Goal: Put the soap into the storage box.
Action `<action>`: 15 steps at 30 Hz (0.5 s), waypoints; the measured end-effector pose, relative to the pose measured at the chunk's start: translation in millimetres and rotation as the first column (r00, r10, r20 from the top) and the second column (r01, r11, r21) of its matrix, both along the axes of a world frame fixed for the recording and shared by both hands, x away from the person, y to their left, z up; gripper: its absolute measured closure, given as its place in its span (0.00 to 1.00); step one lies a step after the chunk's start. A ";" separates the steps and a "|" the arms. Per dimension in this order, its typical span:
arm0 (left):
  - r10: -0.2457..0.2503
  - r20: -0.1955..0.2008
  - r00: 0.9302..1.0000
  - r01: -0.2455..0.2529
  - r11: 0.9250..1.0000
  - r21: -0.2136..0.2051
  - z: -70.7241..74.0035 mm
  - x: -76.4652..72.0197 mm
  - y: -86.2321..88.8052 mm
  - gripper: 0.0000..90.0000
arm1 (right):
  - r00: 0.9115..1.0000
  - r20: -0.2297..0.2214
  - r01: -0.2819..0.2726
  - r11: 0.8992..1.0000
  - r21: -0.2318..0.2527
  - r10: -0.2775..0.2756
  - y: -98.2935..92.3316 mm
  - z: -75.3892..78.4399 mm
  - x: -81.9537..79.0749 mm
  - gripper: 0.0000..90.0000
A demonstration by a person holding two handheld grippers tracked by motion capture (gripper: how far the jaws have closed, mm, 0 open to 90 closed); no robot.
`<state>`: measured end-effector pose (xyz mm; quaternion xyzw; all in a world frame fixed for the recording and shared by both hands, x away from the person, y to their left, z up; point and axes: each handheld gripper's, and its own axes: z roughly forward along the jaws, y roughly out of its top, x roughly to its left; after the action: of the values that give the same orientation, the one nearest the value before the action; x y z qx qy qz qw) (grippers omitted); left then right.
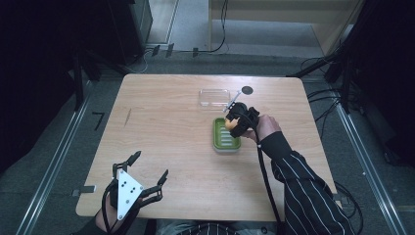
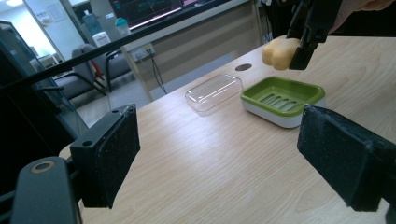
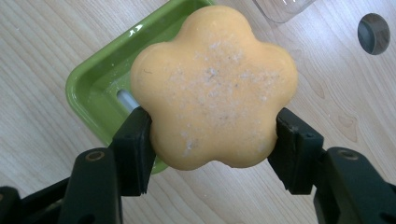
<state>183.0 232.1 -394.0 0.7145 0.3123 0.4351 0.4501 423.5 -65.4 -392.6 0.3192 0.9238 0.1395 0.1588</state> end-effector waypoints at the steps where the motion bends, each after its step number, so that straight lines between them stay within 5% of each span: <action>1: 0.001 0.000 1.000 -0.001 1.000 -0.001 0.0 -0.1 0.0 0.15 | 1.000 0.001 -0.005 1.000 0.001 0.005 0.6 -0.6 1.1 0.45; 15: 0.002 0.002 1.000 -0.002 1.000 -0.001 0.0 -0.2 0.7 0.15 | 0.999 -0.034 -0.017 1.000 -0.015 0.017 16.6 -18.5 7.3 0.45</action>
<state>182.8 232.7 -394.1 0.7135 0.3126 0.4362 0.4503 430.8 -48.8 -411.1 0.3125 0.9301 0.1282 0.1445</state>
